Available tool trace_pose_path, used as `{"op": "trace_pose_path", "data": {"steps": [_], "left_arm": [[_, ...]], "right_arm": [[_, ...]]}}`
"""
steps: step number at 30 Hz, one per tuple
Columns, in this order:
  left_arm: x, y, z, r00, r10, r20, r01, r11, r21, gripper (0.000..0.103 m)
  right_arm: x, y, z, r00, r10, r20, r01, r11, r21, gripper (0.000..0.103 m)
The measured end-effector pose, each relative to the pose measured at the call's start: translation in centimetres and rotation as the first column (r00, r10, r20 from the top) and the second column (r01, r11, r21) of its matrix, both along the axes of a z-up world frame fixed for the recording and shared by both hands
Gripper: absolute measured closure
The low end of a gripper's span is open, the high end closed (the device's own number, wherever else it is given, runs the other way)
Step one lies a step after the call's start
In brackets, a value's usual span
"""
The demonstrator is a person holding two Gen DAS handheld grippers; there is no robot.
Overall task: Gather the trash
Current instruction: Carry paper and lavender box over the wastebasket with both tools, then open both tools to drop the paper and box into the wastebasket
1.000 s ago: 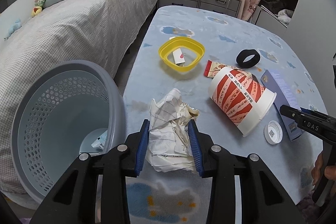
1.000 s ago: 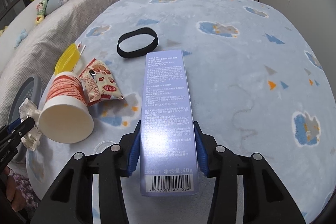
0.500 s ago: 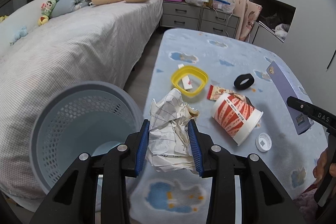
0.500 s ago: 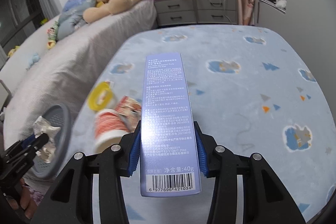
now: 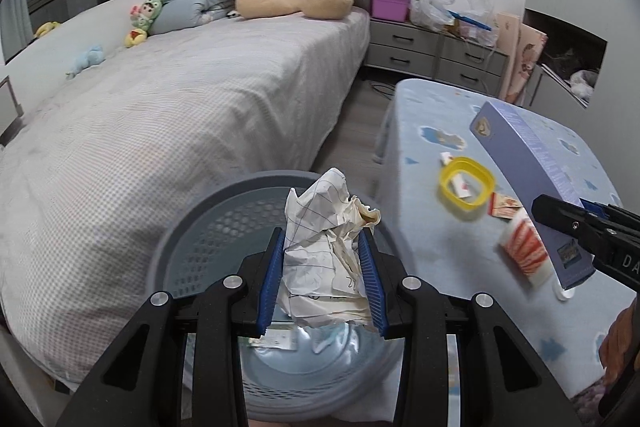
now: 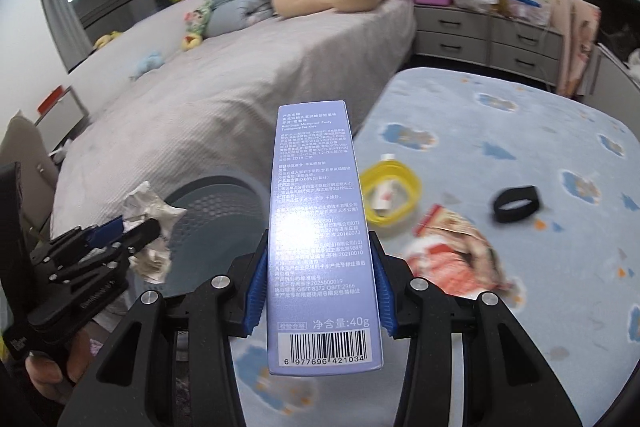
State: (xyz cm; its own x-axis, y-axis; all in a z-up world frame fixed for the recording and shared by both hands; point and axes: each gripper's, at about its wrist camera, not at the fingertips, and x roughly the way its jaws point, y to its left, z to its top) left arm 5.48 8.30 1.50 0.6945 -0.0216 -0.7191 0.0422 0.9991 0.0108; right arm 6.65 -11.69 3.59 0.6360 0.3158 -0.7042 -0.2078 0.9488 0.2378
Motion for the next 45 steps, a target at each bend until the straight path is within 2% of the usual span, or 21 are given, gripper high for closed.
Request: {"op": "trace_pose_path", "data": {"steps": [9, 15, 24, 30, 33, 34, 35, 37, 45], "left_arm": [[0.9, 4.0, -2.3, 0.996, 0.066, -0.054, -0.066, 0.998, -0.004, 0.067], [1.5, 6.9, -3.6, 0.989, 0.117, -0.091, -0.119, 0.993, -0.021, 0.067], [2.0, 8.8, -4.8, 0.981, 0.157, -0.118, -0.161, 0.987, -0.026, 0.066], [2.2, 8.5, -4.7, 0.981, 0.16, -0.107, -0.164, 0.986, -0.027, 0.064], [2.1, 8.6, -4.6, 0.981, 0.169, -0.1, -0.172, 0.985, -0.019, 0.056], [2.0, 8.6, -4.6, 0.98, 0.173, -0.097, -0.176, 0.984, -0.016, 0.049], [1.9, 8.6, -4.6, 0.979, 0.18, -0.093, -0.182, 0.983, -0.012, 0.043], [1.7, 8.7, -4.4, 0.978, 0.188, -0.085, -0.19, 0.982, -0.01, 0.038], [1.5, 9.0, -4.6, 0.975, 0.205, -0.087, -0.206, 0.979, 0.001, 0.034]], "right_arm": [[2.6, 8.0, -1.4, 0.987, 0.16, -0.018, -0.16, 0.987, -0.016, 0.059], [3.5, 11.0, -3.0, 0.972, 0.23, -0.052, -0.231, 0.973, -0.018, 0.059], [4.1, 12.3, -5.3, 0.96, 0.258, -0.11, -0.261, 0.965, -0.015, 0.059], [4.0, 12.4, -5.5, 0.959, 0.262, -0.108, -0.265, 0.964, -0.018, 0.059], [4.0, 12.1, -5.5, 0.961, 0.255, -0.103, -0.257, 0.966, -0.008, 0.057], [4.0, 12.0, -5.4, 0.962, 0.255, -0.1, -0.256, 0.967, -0.003, 0.055], [4.0, 11.9, -5.3, 0.962, 0.254, -0.095, -0.255, 0.967, 0.0, 0.049], [3.8, 11.9, -5.1, 0.965, 0.249, -0.079, -0.25, 0.968, -0.009, 0.045], [3.9, 12.0, -5.2, 0.965, 0.248, -0.082, -0.25, 0.968, -0.016, 0.042]]}}
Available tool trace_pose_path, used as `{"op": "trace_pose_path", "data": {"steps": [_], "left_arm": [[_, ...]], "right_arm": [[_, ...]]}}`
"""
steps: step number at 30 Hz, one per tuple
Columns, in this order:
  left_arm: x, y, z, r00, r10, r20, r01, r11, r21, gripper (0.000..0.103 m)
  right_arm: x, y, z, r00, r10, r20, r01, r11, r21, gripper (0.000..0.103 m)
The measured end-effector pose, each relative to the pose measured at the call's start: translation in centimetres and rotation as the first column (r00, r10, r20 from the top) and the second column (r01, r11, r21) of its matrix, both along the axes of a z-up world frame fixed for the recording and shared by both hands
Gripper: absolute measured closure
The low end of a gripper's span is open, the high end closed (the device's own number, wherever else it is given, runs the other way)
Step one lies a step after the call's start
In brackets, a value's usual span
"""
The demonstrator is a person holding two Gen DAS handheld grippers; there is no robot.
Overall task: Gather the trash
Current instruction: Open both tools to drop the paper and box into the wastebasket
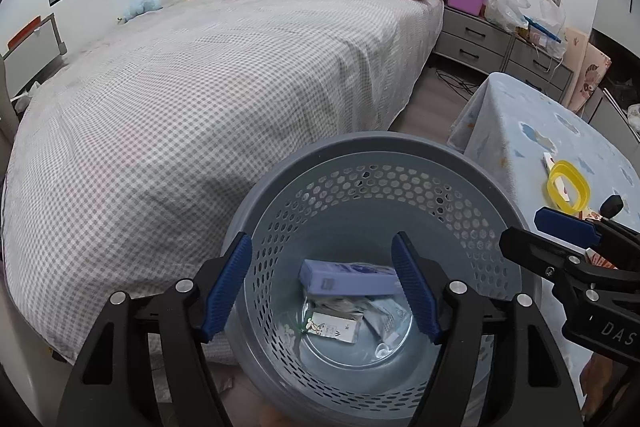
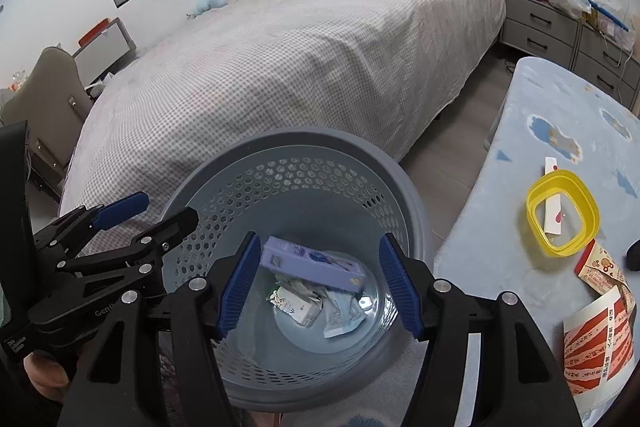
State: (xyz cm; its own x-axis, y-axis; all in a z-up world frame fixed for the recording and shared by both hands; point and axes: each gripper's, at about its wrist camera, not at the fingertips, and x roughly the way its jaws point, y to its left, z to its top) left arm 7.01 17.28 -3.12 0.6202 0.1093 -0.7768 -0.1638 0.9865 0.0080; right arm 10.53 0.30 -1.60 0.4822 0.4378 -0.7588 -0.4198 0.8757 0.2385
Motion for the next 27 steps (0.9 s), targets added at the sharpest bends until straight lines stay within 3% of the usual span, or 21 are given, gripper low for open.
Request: {"op": "trace_pose_path", "data": {"steps": [27], "left_arm": [[-0.29, -0.63, 0.31, 1.0, -0.005, 0.02, 0.005, 1.0, 0.017, 0.032]], "right_arm": [[-0.72, -0.82, -0.42, 1.0, -0.029, -0.005, 0.029, 1.0, -0.003, 0.037]]}}
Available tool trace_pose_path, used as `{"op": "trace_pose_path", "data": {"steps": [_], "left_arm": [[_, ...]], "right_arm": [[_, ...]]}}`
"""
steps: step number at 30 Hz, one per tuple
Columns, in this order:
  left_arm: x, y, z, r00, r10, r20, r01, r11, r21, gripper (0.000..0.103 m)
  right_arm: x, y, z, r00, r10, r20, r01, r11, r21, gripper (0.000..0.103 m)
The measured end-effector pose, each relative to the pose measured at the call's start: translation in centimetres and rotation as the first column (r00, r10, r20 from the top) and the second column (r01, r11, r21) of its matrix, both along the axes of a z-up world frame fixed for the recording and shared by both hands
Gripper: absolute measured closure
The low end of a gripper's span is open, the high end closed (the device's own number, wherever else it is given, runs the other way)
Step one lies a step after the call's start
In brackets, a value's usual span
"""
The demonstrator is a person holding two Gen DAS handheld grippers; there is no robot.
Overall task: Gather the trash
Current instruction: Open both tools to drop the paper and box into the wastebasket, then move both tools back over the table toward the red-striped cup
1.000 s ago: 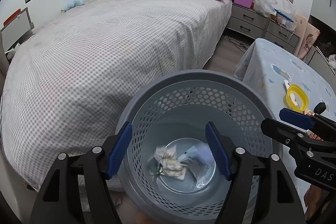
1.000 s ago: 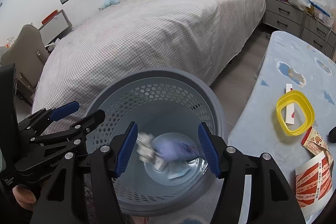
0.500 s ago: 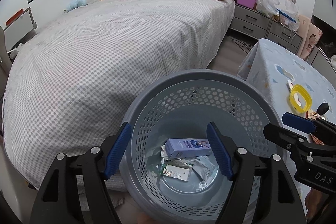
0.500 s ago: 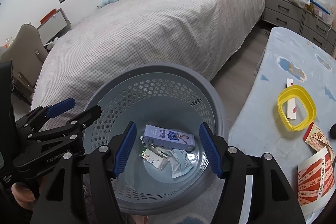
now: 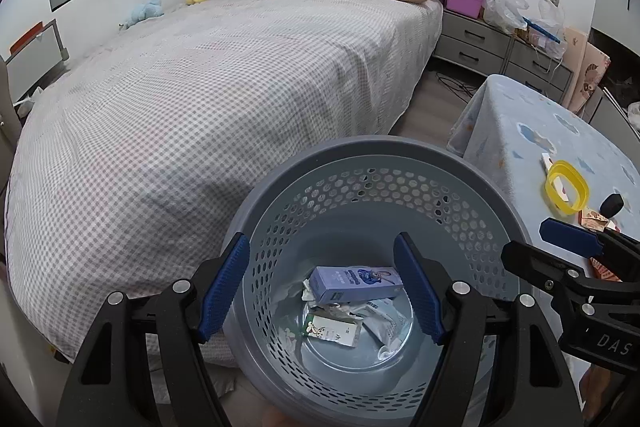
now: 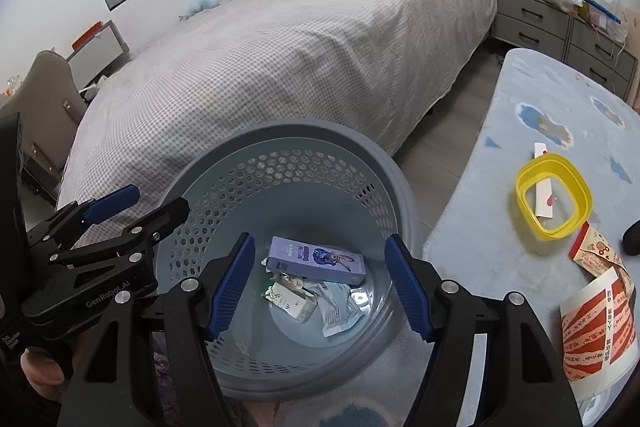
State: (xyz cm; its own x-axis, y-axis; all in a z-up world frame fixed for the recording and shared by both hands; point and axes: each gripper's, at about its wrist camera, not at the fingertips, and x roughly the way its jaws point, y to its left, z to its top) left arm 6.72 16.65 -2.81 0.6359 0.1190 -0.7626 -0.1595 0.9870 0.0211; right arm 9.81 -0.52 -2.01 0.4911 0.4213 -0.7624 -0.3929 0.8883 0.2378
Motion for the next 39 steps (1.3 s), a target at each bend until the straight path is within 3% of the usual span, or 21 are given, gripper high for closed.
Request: {"op": "trace_pose_path", "data": {"steps": [9, 21, 39], "left_arm": [[-0.3, -1.4, 0.3, 1.0, -0.024, 0.015, 0.023, 1.0, 0.012, 0.032], [-0.9, -4.7, 1.3, 0.995, -0.091, 0.049, 0.09, 0.996, 0.013, 0.032], [-2.2, -12.7, 1.4, 0.967, -0.248, 0.062, 0.247, 0.969, 0.016, 0.032]], "right_arm": [[-0.7, -1.7, 0.6, 0.999, -0.039, 0.014, 0.039, 0.999, 0.0, 0.037], [-3.0, -7.1, 0.9, 0.986, -0.165, 0.015, 0.165, 0.986, 0.013, 0.037], [-7.7, -18.4, 3.1, 0.931, -0.36, 0.059, 0.362, 0.931, -0.032, 0.033]]}}
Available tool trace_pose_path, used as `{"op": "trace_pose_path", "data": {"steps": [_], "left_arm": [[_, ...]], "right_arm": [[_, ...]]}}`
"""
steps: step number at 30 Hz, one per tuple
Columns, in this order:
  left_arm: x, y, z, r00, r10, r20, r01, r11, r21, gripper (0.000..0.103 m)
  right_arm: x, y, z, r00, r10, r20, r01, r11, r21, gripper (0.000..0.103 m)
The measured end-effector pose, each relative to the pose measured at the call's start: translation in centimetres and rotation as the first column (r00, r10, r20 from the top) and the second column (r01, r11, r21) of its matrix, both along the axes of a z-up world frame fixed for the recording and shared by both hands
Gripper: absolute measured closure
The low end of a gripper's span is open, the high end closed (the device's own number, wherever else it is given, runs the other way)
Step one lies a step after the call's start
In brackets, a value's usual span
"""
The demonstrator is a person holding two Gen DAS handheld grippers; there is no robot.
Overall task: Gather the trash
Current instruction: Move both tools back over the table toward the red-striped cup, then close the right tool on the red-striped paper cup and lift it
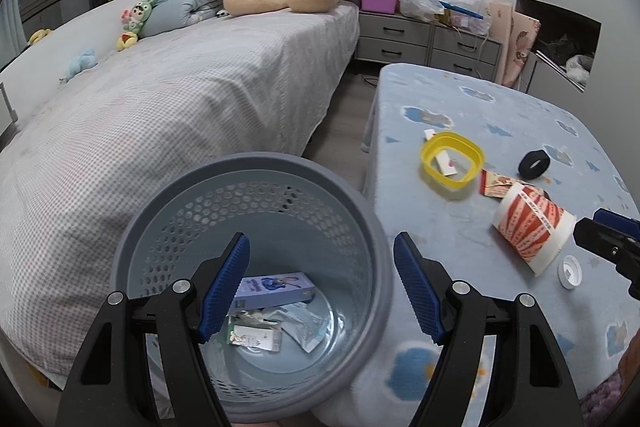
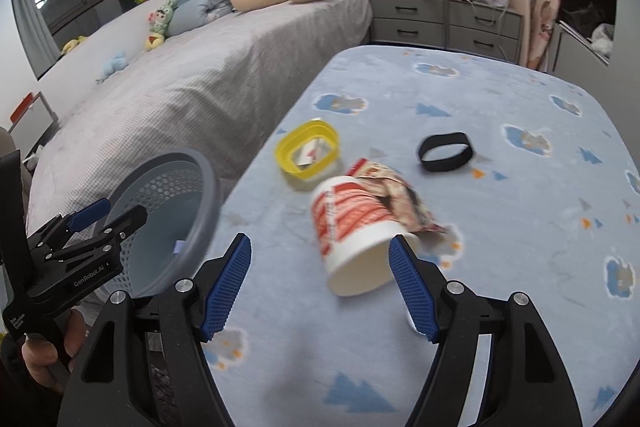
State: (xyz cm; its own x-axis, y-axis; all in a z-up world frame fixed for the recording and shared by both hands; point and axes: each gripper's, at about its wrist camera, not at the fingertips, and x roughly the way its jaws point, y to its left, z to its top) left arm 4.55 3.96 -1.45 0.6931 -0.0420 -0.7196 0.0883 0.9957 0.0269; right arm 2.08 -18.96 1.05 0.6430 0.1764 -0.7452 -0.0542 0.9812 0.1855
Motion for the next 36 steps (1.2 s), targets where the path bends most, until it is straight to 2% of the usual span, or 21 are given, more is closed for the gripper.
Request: {"op": "trace_pose_path", "data": {"steps": [7, 14, 21, 28, 36], "left_arm": [[-0.1, -3.2, -0.7, 0.997, -0.07, -0.039, 0.07, 0.997, -0.018, 0.03], [0.1, -5.5, -1.5, 0.994, -0.088, -0.063, 0.088, 0.996, 0.006, 0.03], [0.3, -6.0, -1.7, 0.996, -0.073, -0.057, 0.074, 0.997, 0.019, 0.03], [0.8, -5.4, -1.9, 0.996, -0.058, -0.067, 0.059, 0.998, 0.018, 0.03], [1.2, -4.8, -1.8, 0.995, -0.06, -0.078, 0.06, 0.998, -0.003, 0.03]], "right_arm": [[-1.5, -3.7, 0.1, 0.998, -0.055, -0.004, 0.055, 0.998, -0.035, 0.033], [-1.7, -6.0, -0.3, 0.997, -0.073, -0.016, 0.073, 0.997, -0.005, 0.033], [0.7, -3.9, -0.5, 0.999, 0.015, -0.034, -0.016, 1.0, -0.015, 0.033], [4.2, -1.2, -1.9, 0.992, 0.086, -0.088, -0.089, 0.995, -0.036, 0.033], [6.4, 0.1, -4.0, 0.981, 0.098, -0.168, -0.112, 0.991, -0.074, 0.032]]}}
